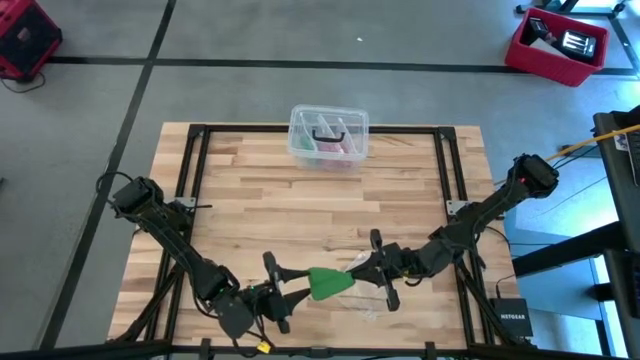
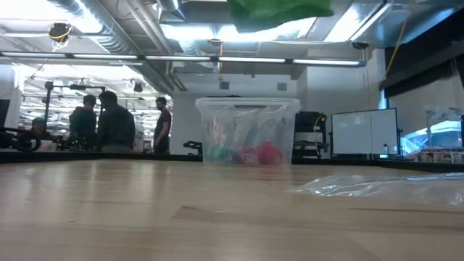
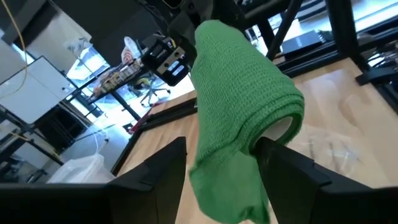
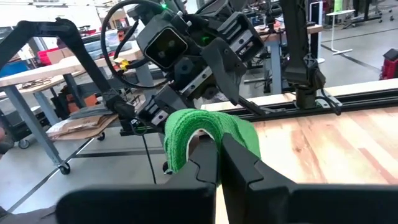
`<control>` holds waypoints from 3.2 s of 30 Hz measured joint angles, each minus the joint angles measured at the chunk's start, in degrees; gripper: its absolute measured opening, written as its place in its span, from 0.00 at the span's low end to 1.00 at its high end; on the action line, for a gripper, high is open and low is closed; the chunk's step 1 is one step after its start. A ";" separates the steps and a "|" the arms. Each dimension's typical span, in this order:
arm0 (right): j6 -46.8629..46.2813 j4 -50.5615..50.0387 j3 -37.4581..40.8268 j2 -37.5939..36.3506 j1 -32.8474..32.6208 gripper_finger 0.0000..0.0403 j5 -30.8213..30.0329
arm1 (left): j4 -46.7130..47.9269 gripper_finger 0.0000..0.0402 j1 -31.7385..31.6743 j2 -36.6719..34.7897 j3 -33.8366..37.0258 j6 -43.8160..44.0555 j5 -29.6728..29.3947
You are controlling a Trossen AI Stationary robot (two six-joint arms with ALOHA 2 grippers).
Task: Roll bandage
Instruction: Roll the green bandage
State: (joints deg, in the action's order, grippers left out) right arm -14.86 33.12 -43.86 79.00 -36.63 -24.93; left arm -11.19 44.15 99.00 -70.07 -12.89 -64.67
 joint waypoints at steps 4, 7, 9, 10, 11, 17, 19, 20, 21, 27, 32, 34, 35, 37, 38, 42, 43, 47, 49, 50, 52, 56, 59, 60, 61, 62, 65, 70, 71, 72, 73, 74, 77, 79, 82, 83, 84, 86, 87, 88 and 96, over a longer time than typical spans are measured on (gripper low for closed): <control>-0.08 0.03 0.00 -0.02 -0.04 0.01 -1.08 | -2.27 0.46 -0.23 0.00 0.01 -1.07 0.91; -0.45 -0.83 0.00 -0.04 -0.10 0.01 -1.32 | -2.57 0.46 -0.25 0.00 0.01 -2.15 1.08; -1.27 -2.39 0.00 -0.04 -0.10 0.01 -2.59 | -2.78 0.46 -0.27 0.00 0.01 -2.24 1.19; -1.35 -2.92 0.00 -0.04 -0.08 0.01 -3.53 | -2.78 0.46 -0.16 0.00 0.01 -2.22 1.14; -1.39 -3.15 0.00 -0.04 -0.08 0.01 -4.12 | -2.74 0.46 0.03 0.00 0.01 -2.23 1.12; -1.41 -3.14 0.00 -0.02 -0.08 0.01 -4.46 | -2.80 0.46 0.02 0.00 0.01 -2.13 1.08; -1.92 -3.02 0.00 -0.02 -0.08 0.01 -4.65 | -2.79 0.46 -0.46 0.00 0.01 -2.13 1.10; -2.49 -2.70 0.00 0.17 -0.08 0.01 -4.65 | -2.79 0.46 -0.71 0.00 0.01 -2.19 1.10; -2.84 -1.87 0.00 0.64 -0.08 0.01 -4.65 | -2.79 0.46 -1.05 0.00 0.01 -2.39 1.12; -3.42 1.67 0.02 4.35 -0.04 0.01 -5.16 | -2.59 0.46 -2.36 0.04 0.05 -3.75 1.76; -6.17 1.36 0.02 5.68 -0.04 0.02 -5.33 | -3.17 0.41 -2.11 0.07 0.08 -3.64 1.66; -7.19 1.46 0.02 6.46 -0.04 0.03 -5.07 | -3.54 0.36 -1.98 0.07 0.08 -3.87 1.65; -7.39 1.41 0.02 6.75 -0.04 0.03 -4.99 | -3.61 0.33 -1.99 0.07 0.08 -3.84 1.70; -7.47 1.59 0.04 7.21 -0.06 0.03 -4.89 | -3.30 0.27 -2.36 0.07 0.08 -3.01 3.36; -7.45 1.84 0.06 7.39 -0.06 0.03 -4.81 | -3.05 0.23 -2.55 0.07 0.08 -2.59 4.61; -6.34 2.59 0.11 7.61 -0.10 0.05 -3.72 | -3.00 0.09 -2.75 0.01 0.08 -2.42 5.78; -5.56 2.56 0.11 7.55 -0.14 0.06 -3.96 | -3.18 0.06 -2.73 -0.03 0.08 -2.80 5.46; -2.34 0.30 0.10 4.86 -0.18 0.10 -1.80 | -5.53 0.04 -1.91 -0.60 0.01 -4.13 4.76; -1.45 -2.58 -0.01 2.31 -0.10 0.11 -0.11 | -7.00 0.04 -1.28 -1.36 0.01 -4.95 4.04; -1.33 -4.40 -0.06 0.86 0.00 0.12 1.09 | -7.93 0.04 -0.97 -1.78 0.01 -5.96 3.86; -1.30 -8.49 -0.09 -2.20 -0.02 0.12 3.81 | -10.30 0.03 -0.32 -2.51 0.01 -8.30 3.70; -1.59 -15.67 -0.07 -6.17 -0.19 0.12 8.29 | -13.02 0.02 0.41 -4.81 -0.03 -10.96 3.18; -1.55 -16.08 -0.07 -6.69 -0.04 0.13 8.16 | -12.95 0.04 0.38 -5.07 -0.03 -9.98 3.27; -1.51 -16.08 -0.06 -6.62 -0.04 0.13 7.94 | -13.47 0.04 0.32 -5.05 0.01 -9.88 3.41; -1.10 -16.06 -0.04 -6.62 -0.04 0.13 7.94 | -14.36 0.04 0.30 -5.05 0.01 -9.90 3.42; -0.09 -15.79 -0.04 -6.62 0.01 0.13 7.95 | -15.19 0.04 0.30 -5.08 0.01 -9.85 3.41; 2.96 -13.73 -0.07 -5.25 -0.16 0.18 6.75 | -15.32 0.03 0.12 -5.26 -0.01 -8.67 3.55; 6.96 -5.68 -0.04 1.81 -0.09 0.36 2.42 | -15.28 0.04 -0.74 -5.14 -0.01 -5.31 4.04; 8.15 -3.93 -0.02 3.04 -0.01 0.39 1.98 | -15.17 0.04 -0.86 -5.14 -0.01 -4.83 4.04; 9.91 -2.10 -0.02 4.13 0.32 0.42 1.96 | -15.02 0.04 -0.86 -5.14 -0.01 -4.36 4.05; 11.38 0.03 -0.02 5.16 0.56 0.44 1.96 | -14.96 0.04 -0.84 -5.14 -0.01 -4.19 4.06; 12.05 2.30 -0.02 6.10 0.69 0.45 1.95 | -14.94 0.04 -0.78 -5.14 -0.01 -4.19 4.08; 13.82 9.83 0.00 8.24 0.71 0.48 1.77 | -15.01 0.03 -0.69 -5.14 -0.01 -4.19 4.14; 16.12 14.24 -0.02 9.43 0.69 0.47 -0.83 | -14.94 0.03 -0.70 -5.14 -0.01 -4.02 4.21; 19.47 15.72 -0.01 10.67 1.02 0.45 -4.63 | -15.05 0.05 -0.75 -5.14 -0.01 -3.98 4.23; 19.72 16.10 0.00 10.95 1.37 0.44 -4.97 | -15.05 0.05 -0.75 -5.14 -0.01 -3.80 4.23; 19.86 16.27 0.00 11.04 1.70 0.43 -5.07 | -15.05 0.05 -0.75 -5.14 -0.01 -3.73 4.23; 20.16 15.64 -0.02 11.04 2.36 0.41 -5.78 | -15.12 0.05 -0.65 -5.14 -0.01 -3.66 4.50; 20.37 14.92 -0.02 11.04 2.67 0.40 -6.44 | -15.24 0.05 -0.51 -5.14 -0.01 -3.60 4.80; 20.82 14.43 0.00 11.04 2.67 0.39 -6.98 | -15.26 0.04 -0.32 -5.14 -0.01 -3.63 4.97; 18.58 15.13 -0.22 10.77 2.61 0.37 -0.88 | -15.26 0.05 0.41 -5.14 -0.01 -3.92 5.09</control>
State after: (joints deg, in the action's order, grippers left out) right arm 3.73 48.24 -44.08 89.77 -34.02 -25.81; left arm -26.45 44.56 93.86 -70.08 -16.82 -59.58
